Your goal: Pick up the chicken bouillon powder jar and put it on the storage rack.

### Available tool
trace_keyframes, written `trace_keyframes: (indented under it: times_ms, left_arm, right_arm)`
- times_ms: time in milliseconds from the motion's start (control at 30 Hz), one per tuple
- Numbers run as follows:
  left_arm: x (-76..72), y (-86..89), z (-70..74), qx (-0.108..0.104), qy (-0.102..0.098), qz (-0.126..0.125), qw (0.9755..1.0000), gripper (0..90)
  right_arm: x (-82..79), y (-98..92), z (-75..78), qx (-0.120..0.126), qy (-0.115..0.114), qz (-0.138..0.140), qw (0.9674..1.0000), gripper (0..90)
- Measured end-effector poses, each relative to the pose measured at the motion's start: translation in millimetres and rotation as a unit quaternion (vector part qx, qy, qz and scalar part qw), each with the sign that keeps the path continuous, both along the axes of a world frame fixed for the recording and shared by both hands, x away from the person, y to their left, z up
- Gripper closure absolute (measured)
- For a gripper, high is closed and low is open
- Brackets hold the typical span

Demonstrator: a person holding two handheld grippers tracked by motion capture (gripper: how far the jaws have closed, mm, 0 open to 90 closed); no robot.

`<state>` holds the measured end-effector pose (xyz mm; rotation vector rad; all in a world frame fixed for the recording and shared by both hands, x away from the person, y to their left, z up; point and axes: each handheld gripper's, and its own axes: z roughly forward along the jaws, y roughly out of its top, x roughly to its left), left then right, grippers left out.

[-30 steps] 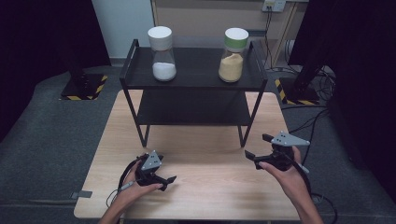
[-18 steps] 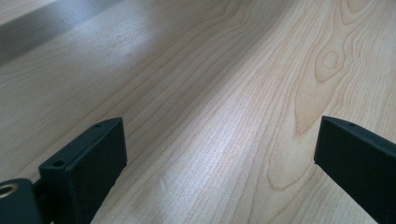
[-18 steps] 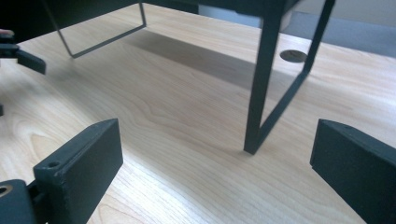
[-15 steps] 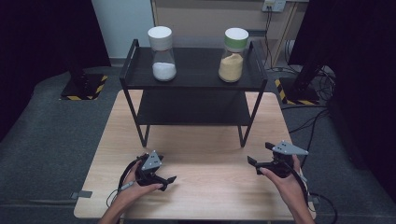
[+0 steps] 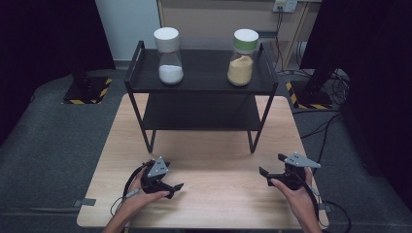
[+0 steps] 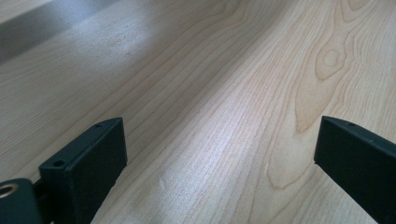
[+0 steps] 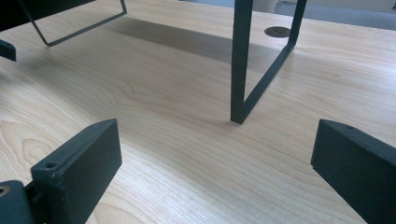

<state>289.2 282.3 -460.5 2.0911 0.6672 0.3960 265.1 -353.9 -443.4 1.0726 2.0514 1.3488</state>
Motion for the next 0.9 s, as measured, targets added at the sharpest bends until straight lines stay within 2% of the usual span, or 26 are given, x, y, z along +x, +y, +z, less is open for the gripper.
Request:
trace_keyframes:
  times_ms: [433, 633, 800, 900]
  left_arm:
    - [-0.8, 0.0, 0.2, 0.0, -0.002, 0.002, 1.0, 1.5]
    - [-1.8, 0.4, -0.2, -0.002, -0.003, 0.006, 1.0, 1.6]
    - [-1.9, 0.2, -0.7, -0.003, -0.002, 0.006, 1.0, 1.5]
    - [-2.0, -0.9, -1.0, -0.001, -0.003, 0.006, 1.0, 1.6]
  right_arm:
    - [-6.8, -2.6, -12.4, 0.002, 0.002, -0.021, 0.9998, 1.9]
    - [-12.7, -3.1, -19.7, 0.007, -0.007, -0.033, 0.9994, 1.8]
    - [-15.3, -0.8, -22.8, 0.003, -0.011, -0.03, 0.9995, 1.7]
    - [-18.0, 0.2, -27.3, 0.01, -0.014, -0.032, 0.9993, 1.6]
